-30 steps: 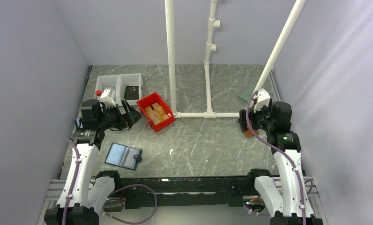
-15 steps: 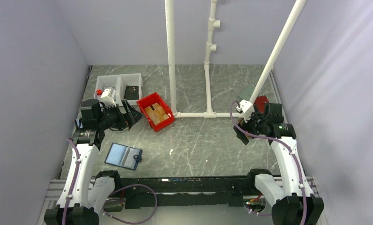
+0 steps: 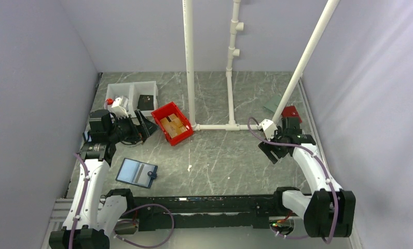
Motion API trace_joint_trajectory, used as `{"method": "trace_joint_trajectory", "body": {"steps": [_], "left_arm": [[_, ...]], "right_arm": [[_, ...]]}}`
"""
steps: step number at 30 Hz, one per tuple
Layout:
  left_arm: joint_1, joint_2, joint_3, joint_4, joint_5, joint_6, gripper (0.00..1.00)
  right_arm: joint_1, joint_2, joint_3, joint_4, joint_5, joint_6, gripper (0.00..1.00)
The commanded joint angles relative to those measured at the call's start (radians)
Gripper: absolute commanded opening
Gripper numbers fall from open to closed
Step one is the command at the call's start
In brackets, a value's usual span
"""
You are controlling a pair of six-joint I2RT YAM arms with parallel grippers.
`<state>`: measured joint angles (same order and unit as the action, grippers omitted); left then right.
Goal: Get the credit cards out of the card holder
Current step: Open the card holder at the center of the board.
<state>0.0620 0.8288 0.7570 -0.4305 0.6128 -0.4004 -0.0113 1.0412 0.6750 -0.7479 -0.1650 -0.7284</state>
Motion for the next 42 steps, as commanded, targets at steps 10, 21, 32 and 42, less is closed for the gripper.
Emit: {"method": "trace_joint_trajectory", "body": {"steps": [10, 21, 32, 42], "left_arm": [[-0.004, -0.005, -0.002, 0.033, 0.020, 0.029, 1.00], [-0.004, -0.007, -0.002, 0.036, 0.023, 0.030, 0.99], [-0.004, -0.007, -0.002, 0.038, 0.028, 0.030, 0.99], [-0.004, 0.000, -0.005, 0.060, 0.087, 0.026, 0.99]], "right_arm": [[0.080, 0.211, -0.022, 0.333, 0.160, 0.113, 0.67], [0.106, 0.305, -0.026, 0.381, 0.281, 0.134, 0.42], [0.126, 0.233, -0.008, 0.226, 0.206, 0.076, 0.01], [0.416, 0.174, 0.058, 0.026, -0.029, 0.052, 0.00]]}}
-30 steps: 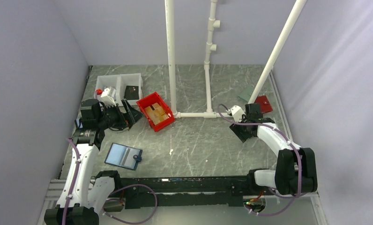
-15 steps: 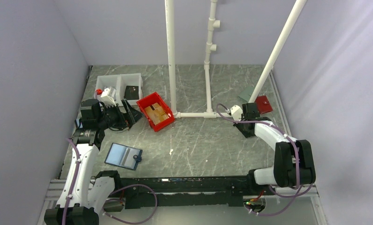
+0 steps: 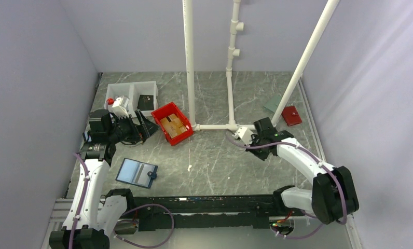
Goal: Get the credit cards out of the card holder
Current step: Open the card holder at the center of the board.
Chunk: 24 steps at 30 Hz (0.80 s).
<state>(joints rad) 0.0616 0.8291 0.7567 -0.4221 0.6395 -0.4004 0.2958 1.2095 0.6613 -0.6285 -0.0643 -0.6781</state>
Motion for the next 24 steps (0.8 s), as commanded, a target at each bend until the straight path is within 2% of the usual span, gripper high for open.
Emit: {"method": "trace_joint_trajectory", "body": {"steps": [1, 4, 7, 9, 12, 14, 17, 19, 22, 24], "left_arm": [[-0.003, 0.001, -0.005, 0.057, 0.072, 0.025, 0.99], [-0.003, 0.007, -0.007, 0.063, 0.095, 0.025, 0.99], [-0.008, 0.013, -0.007, 0.062, 0.106, 0.030, 0.99], [-0.018, 0.017, -0.007, 0.060, 0.114, 0.033, 1.00], [-0.036, 0.027, -0.006, 0.061, 0.126, 0.035, 0.99], [-0.038, 0.035, -0.005, 0.063, 0.131, 0.034, 0.99], [-0.041, 0.047, -0.001, 0.063, 0.138, 0.033, 0.99], [-0.043, 0.049, 0.000, 0.062, 0.145, 0.033, 1.00], [-0.043, 0.041, 0.000, 0.063, 0.140, 0.034, 0.99], [-0.043, 0.038, 0.000, 0.061, 0.138, 0.035, 0.99]], "right_arm": [[0.145, 0.020, 0.092, -0.093, -0.160, 0.010, 0.00], [0.228, 0.135, 0.195, -0.130, -0.257, 0.009, 0.00], [0.229, 0.193, 0.309, -0.177, -0.281, 0.026, 0.00], [0.175, 0.163, 0.316, -0.175, -0.274, 0.034, 0.16], [-0.021, 0.069, 0.262, -0.173, -0.353, -0.016, 0.28], [-0.212, 0.022, 0.232, -0.202, -0.371, -0.093, 0.33], [-0.445, 0.006, 0.209, -0.241, -0.388, -0.190, 0.42], [-0.583, 0.027, 0.216, -0.267, -0.425, -0.245, 0.51], [-0.695, 0.108, 0.238, -0.288, -0.448, -0.303, 0.68], [-0.721, 0.171, 0.252, -0.273, -0.451, -0.311, 0.74]]}}
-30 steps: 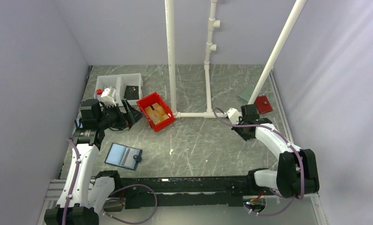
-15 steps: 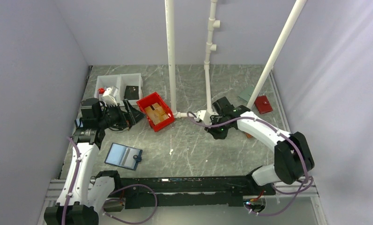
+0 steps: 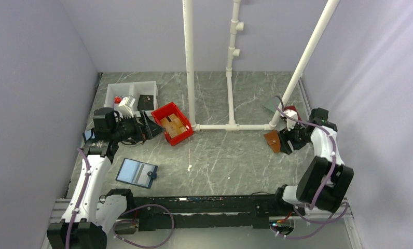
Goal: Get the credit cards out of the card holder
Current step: Open the card holder at the center of the board.
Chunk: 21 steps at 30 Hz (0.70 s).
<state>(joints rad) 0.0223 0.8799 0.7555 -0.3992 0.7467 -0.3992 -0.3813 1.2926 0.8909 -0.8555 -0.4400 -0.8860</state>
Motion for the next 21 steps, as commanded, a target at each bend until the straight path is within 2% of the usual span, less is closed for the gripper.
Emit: {"method": "trace_joint_trajectory", "body": {"steps": [1, 9, 18, 21], "left_arm": [[-0.004, -0.014, 0.001, 0.039, 0.031, 0.034, 0.99], [-0.005, -0.022, 0.002, 0.037, 0.026, 0.040, 0.99], [-0.005, -0.018, 0.001, 0.041, 0.029, 0.039, 0.99], [-0.005, -0.019, 0.002, 0.039, 0.029, 0.040, 0.99]], "right_arm": [[-0.046, 0.115, 0.029, -0.032, -0.078, -0.095, 0.75], [-0.046, 0.264, 0.061, 0.156, -0.072, 0.083, 0.78], [-0.025, 0.357, 0.036, 0.249, -0.077, 0.108, 0.76], [0.010, 0.368, 0.016, 0.260, -0.069, 0.100, 0.73]]}}
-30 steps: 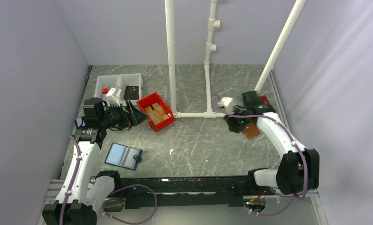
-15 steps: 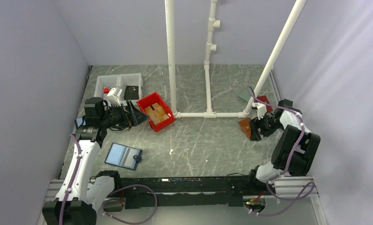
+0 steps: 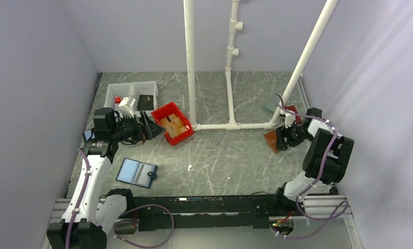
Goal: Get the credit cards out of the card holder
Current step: Open the card holder at the center of the board.
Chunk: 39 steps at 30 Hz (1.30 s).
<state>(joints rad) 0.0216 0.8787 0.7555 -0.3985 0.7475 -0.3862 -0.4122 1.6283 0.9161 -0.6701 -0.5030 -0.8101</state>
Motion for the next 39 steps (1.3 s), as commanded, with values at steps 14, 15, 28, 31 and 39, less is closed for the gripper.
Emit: {"method": "trace_joint_trajectory", "body": {"steps": [14, 15, 28, 31, 39], "left_arm": [[-0.005, -0.024, -0.003, 0.061, 0.063, 0.016, 1.00], [-0.005, -0.024, -0.006, 0.067, 0.075, 0.012, 0.99], [-0.214, -0.050, -0.061, 0.151, 0.021, -0.132, 0.99], [-0.314, -0.071, -0.098, 0.166, -0.102, -0.214, 0.98], [-0.562, -0.085, -0.189, 0.251, -0.374, -0.408, 0.92]], "right_arm": [[0.140, -0.129, -0.123, -0.021, -0.058, -0.139, 0.08], [0.155, -0.146, -0.125, -0.027, -0.062, -0.138, 0.05], [0.583, -0.219, -0.021, -0.097, -0.131, 0.105, 0.00], [0.665, -0.184, 0.014, -0.074, -0.169, 0.175, 0.00], [0.737, -0.166, 0.012, 0.002, -0.184, 0.264, 0.00]]}}
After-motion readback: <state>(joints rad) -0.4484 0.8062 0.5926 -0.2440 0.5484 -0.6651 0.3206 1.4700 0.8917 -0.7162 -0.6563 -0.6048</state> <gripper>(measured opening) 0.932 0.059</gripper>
